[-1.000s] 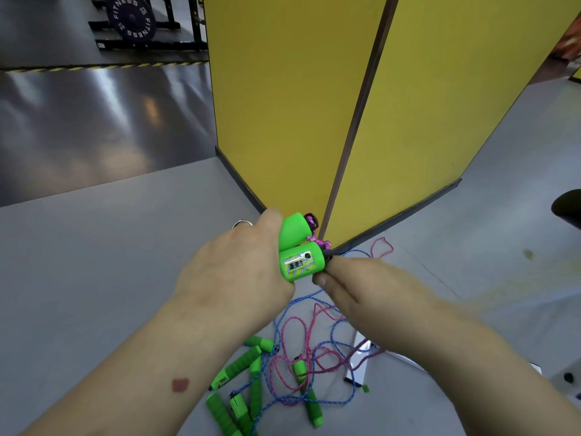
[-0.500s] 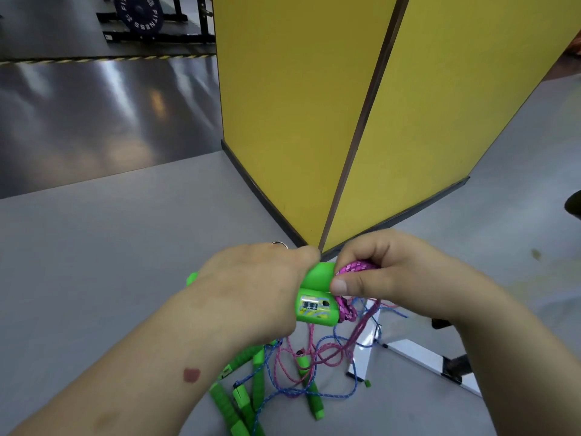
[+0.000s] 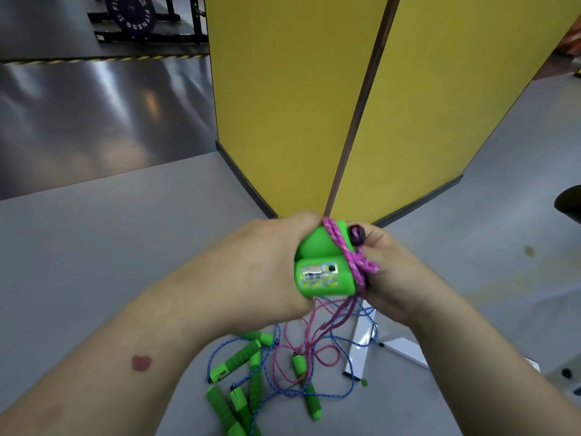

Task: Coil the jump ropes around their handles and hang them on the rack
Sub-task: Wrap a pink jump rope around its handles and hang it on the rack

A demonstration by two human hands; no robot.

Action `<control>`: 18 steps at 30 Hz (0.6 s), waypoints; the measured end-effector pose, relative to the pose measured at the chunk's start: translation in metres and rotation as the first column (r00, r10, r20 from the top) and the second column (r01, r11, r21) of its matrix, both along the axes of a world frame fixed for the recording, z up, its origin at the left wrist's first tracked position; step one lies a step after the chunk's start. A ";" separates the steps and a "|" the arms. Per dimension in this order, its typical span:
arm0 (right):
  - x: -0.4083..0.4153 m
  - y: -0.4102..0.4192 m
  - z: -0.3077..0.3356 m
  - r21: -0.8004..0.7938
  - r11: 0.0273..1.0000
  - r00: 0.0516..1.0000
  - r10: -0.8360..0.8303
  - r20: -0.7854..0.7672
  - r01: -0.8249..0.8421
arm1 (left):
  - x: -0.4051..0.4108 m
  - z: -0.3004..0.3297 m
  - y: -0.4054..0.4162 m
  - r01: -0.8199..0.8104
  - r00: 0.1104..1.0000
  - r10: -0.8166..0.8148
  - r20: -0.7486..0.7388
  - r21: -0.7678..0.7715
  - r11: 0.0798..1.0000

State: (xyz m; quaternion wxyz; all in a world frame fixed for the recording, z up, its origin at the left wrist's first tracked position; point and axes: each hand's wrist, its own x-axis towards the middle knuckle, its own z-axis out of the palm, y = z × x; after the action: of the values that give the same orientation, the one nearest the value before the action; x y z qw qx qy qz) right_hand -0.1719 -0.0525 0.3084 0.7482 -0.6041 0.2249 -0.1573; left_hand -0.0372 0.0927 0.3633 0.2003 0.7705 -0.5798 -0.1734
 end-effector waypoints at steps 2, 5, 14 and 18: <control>0.000 0.002 -0.003 -0.258 0.966 0.981 -0.018 -0.193 -0.033 | 0.006 0.002 -0.001 -0.129 0.989 0.134 0.062 -0.081 0.988; 0.001 0.012 0.000 -0.551 0.785 0.904 0.025 -0.427 -0.282 | 0.018 -0.001 -0.002 -0.290 0.926 0.317 0.206 -0.149 0.945; -0.002 0.040 0.041 -0.743 0.355 0.773 -0.081 -0.629 -0.568 | 0.011 -0.030 -0.005 -0.352 0.862 0.384 0.330 -0.154 0.923; -0.007 0.038 0.055 -0.797 0.328 0.823 -0.092 -0.561 -0.507 | 0.009 -0.030 -0.004 -0.335 0.861 0.349 0.369 -0.103 0.936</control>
State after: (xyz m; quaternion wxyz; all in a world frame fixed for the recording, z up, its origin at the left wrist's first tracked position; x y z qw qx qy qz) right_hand -0.1787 -0.0142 0.3633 0.1971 -0.9593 0.2018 0.0132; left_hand -0.0281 0.0885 0.3329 0.1248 0.8762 -0.4646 0.0285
